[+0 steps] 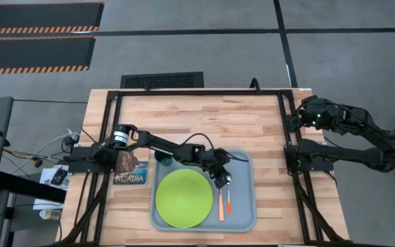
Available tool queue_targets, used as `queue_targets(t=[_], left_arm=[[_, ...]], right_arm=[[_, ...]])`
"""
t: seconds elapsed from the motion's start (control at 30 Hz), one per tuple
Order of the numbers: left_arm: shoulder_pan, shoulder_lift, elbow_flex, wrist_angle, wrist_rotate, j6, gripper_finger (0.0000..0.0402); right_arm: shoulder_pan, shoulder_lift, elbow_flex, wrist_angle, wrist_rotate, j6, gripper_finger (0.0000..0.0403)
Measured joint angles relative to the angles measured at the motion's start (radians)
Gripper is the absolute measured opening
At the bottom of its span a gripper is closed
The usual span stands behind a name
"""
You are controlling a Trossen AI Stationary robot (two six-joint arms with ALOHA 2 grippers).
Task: Pick and place plate/cup/fork/spoon on tray
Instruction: Put the orange spoon on the gray serving tray to the right of the orange fork
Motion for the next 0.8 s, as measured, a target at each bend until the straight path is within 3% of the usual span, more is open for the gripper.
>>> queue_targets(t=[0.8], left_arm=[[-0.017,0.000,0.000,0.007,-0.126,0.015,0.0000]], right_arm=[[0.000,0.000,0.000,0.000,0.000,0.001,0.0281]])
